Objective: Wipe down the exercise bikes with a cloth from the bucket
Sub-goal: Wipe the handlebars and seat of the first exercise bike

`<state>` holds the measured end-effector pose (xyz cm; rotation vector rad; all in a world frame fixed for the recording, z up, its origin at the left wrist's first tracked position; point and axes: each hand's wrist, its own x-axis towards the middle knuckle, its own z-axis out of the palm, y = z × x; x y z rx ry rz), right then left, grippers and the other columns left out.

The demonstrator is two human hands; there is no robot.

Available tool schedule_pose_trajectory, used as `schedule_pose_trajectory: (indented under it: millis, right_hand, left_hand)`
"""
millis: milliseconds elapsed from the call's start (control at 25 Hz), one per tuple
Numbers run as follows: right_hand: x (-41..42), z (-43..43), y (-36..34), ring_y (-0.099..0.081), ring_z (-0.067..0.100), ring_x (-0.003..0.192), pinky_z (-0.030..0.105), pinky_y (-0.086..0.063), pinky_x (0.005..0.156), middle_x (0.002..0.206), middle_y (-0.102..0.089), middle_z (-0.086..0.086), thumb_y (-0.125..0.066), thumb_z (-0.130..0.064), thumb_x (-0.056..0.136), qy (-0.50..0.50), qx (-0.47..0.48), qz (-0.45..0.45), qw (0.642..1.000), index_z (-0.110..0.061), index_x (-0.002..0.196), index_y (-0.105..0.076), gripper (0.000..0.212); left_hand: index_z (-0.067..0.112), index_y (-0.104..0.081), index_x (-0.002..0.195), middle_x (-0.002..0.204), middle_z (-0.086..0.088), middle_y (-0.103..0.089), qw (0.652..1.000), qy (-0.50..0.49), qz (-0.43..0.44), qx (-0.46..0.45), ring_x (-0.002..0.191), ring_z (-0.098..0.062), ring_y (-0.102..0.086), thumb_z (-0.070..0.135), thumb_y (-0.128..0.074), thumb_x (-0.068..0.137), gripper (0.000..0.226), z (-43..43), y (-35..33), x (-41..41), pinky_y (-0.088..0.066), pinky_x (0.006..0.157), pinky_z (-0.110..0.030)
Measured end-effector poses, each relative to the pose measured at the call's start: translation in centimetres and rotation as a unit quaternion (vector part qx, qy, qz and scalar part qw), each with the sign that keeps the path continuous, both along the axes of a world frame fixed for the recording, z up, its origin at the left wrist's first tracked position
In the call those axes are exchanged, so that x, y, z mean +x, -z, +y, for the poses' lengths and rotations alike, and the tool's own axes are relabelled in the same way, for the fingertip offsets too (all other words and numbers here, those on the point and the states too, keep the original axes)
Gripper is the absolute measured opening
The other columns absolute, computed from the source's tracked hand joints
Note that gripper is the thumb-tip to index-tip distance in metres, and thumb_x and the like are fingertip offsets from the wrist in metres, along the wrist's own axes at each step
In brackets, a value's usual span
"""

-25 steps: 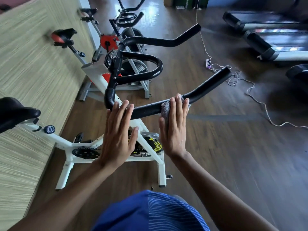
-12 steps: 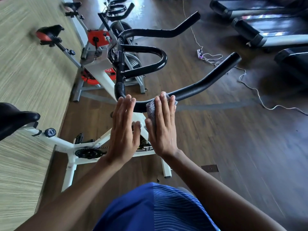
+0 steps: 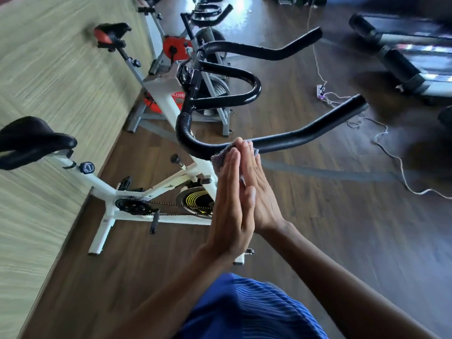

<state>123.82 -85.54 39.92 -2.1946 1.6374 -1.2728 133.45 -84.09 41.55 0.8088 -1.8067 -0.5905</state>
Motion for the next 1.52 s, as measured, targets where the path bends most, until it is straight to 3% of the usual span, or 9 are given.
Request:
schedule_pose_trajectory:
  millis: [120,240,480,600,840,1080,1280,1520]
  right_hand:
    - [-2.1,0.3,-0.5,-0.011,0.016,0.155,0.035,-0.011,0.127,0.165,-0.012,-0.004,-0.029,-0.017,0.104,-0.059,0.008,-0.056,0.997,-0.008,0.157,-0.014,0.055]
    - [-3.9,0.1,-0.5,-0.026,0.023,0.152,0.046,-0.020,0.125,0.161,-0.029,0.010,-0.036,-0.002,0.102,-0.030,-0.058,-0.044,0.997,-0.004,0.151,-0.033,0.049]
    - [-5.2,-1.7,-0.2,-0.024,0.026,0.152,0.039,-0.003,0.127,0.157,-0.040,0.010,-0.039,-0.014,0.105,0.088,-0.081,0.052,0.991,-0.008,0.146,-0.047,0.042]
    - [-5.0,-1.9,0.3,-0.020,0.025,0.153,0.038,-0.001,0.126,0.158,-0.038,0.008,-0.036,-0.017,0.106,0.100,-0.078,0.068,0.990,-0.008,0.147,-0.045,0.043]
    - [-4.2,-1.6,0.9,0.006,0.018,0.155,0.038,0.006,0.126,0.164,-0.011,0.003,-0.032,-0.024,0.108,0.114,-0.060,0.087,0.988,-0.011,0.157,-0.020,0.052]
    - [-2.3,-1.6,0.9,0.004,0.022,0.154,0.041,0.002,0.126,0.163,-0.013,0.008,-0.043,-0.013,0.105,0.152,-0.068,0.028,0.986,-0.003,0.154,-0.028,0.053]
    - [2.2,-1.7,1.4,-0.001,0.024,0.155,0.041,0.002,0.126,0.163,-0.014,0.005,-0.040,-0.013,0.106,0.180,-0.081,-0.015,0.980,-0.004,0.154,-0.028,0.051]
    - [8.4,-4.0,1.8,-0.006,0.032,0.153,0.042,-0.001,0.126,0.161,-0.021,0.012,-0.030,-0.027,0.110,0.312,-0.131,-0.069,0.939,0.000,0.151,-0.032,0.049]
  left_hand:
    - [-0.009,-0.024,0.149,0.161,-0.019,-0.021,0.999,-0.040,-0.021,-0.024,0.152,-0.029,-0.018,0.026,-0.023,0.107,0.055,-0.9,1.1,-1.0,-0.018,0.123,-0.048]
    - [-0.011,-0.029,0.147,0.158,-0.022,-0.025,0.991,-0.084,-0.063,-0.088,0.150,-0.035,-0.020,0.017,-0.027,0.105,0.050,-2.2,2.5,-1.9,-0.015,0.122,-0.051]
    - [0.004,-0.019,0.154,0.162,-0.003,-0.019,0.951,-0.220,-0.165,-0.143,0.153,-0.020,-0.007,0.027,-0.025,0.106,0.053,-3.8,4.5,-3.0,-0.005,0.123,-0.038]
    - [0.010,-0.019,0.156,0.161,0.001,-0.018,0.935,-0.236,-0.197,-0.176,0.153,-0.017,-0.006,0.029,-0.023,0.106,0.054,-5.0,5.1,-2.5,-0.002,0.123,-0.036]
    - [0.018,-0.015,0.157,0.167,0.007,0.001,0.917,-0.258,-0.190,-0.237,0.153,-0.014,-0.001,0.031,-0.020,0.107,0.052,-6.9,5.6,-1.2,0.001,0.124,-0.035]
    - [0.019,-0.027,0.150,0.157,0.000,-0.019,0.931,-0.197,-0.145,-0.272,0.153,-0.013,-0.003,0.035,-0.020,0.106,0.047,-9.0,5.4,1.4,-0.002,0.123,-0.037]
    - [0.020,-0.019,0.157,0.166,0.008,-0.006,0.936,-0.092,-0.104,-0.325,0.153,-0.015,-0.006,0.038,-0.022,0.107,0.053,-11.5,5.5,4.3,-0.023,0.115,-0.048]
    - [0.018,-0.033,0.143,0.163,0.004,-0.016,0.930,0.062,-0.062,-0.358,0.152,-0.014,-0.010,0.036,-0.025,0.106,0.042,-16.5,5.3,7.6,-0.015,0.123,-0.041]
